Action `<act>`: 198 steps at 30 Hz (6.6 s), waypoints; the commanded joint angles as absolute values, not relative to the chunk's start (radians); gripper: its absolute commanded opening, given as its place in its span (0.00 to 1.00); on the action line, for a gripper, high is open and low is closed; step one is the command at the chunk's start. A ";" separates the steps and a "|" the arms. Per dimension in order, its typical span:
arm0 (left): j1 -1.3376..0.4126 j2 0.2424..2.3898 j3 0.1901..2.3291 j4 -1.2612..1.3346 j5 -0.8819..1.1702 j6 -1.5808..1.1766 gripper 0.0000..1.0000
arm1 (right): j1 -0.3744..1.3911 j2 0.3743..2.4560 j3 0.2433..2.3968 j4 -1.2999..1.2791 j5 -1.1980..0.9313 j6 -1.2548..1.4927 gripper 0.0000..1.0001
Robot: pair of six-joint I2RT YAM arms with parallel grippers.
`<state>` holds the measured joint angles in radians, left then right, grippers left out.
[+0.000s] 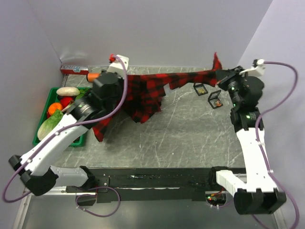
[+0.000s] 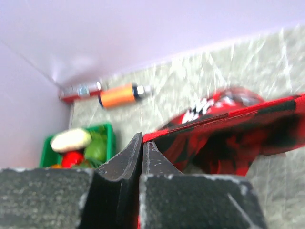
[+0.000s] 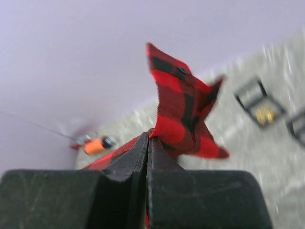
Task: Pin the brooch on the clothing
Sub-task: Adjust the crumpled clothing at the center of the board.
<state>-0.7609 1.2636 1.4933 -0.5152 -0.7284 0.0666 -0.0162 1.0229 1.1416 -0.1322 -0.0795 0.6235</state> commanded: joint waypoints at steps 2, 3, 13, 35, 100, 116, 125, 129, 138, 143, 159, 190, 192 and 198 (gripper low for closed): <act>-0.755 1.178 1.551 -0.450 -0.787 0.245 0.04 | -0.029 0.963 1.259 -0.207 0.061 0.502 0.00; -0.758 1.171 1.552 -0.442 -0.779 0.267 0.03 | -0.029 0.957 1.285 -0.207 0.064 0.497 0.00; -0.955 1.242 1.726 -0.558 -0.536 0.305 0.01 | -0.032 0.911 1.453 -0.235 0.207 0.319 0.00; -0.625 1.041 1.324 -0.332 0.136 -0.193 0.01 | 0.299 1.219 1.607 -0.118 0.228 0.258 0.00; -0.479 1.081 0.525 0.027 0.106 -0.781 0.99 | 0.341 1.519 0.755 0.219 -0.330 0.621 0.91; -0.453 1.170 0.494 0.172 0.166 -0.842 0.53 | 0.342 1.719 0.745 0.390 -0.422 0.752 0.77; -0.344 1.125 0.624 0.151 0.216 -0.781 0.01 | 0.339 1.649 0.827 0.398 -0.496 0.779 0.00; -0.295 1.057 0.834 0.048 0.152 -0.633 0.01 | 0.341 1.496 0.992 0.203 -0.420 0.692 0.00; -0.264 0.986 1.228 -0.045 0.025 -0.430 0.01 | 0.354 1.197 1.342 -0.101 -0.259 0.525 0.00; -0.262 0.934 1.357 -0.008 0.055 -0.407 0.01 | 0.365 1.108 1.479 -0.172 -0.236 0.474 0.00; -0.262 0.865 1.531 -0.084 0.146 -0.373 0.01 | 0.374 0.925 1.551 -0.222 -0.181 0.414 0.00; -0.106 1.349 1.902 0.045 0.165 -0.273 0.01 | 0.339 1.721 2.376 -0.219 -0.342 0.373 0.00; -0.106 1.271 1.776 0.090 0.205 -0.308 0.01 | 0.333 1.682 2.311 -0.193 -0.374 0.368 0.00; -0.171 0.970 1.129 0.248 0.289 -0.474 0.01 | 0.319 1.444 1.662 -0.040 -0.367 0.333 0.00</act>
<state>-0.1402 1.1275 1.4818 0.1112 0.2977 -0.3859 0.3683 1.5856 1.9835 -0.1207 -0.4038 0.3920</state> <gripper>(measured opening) 0.024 0.019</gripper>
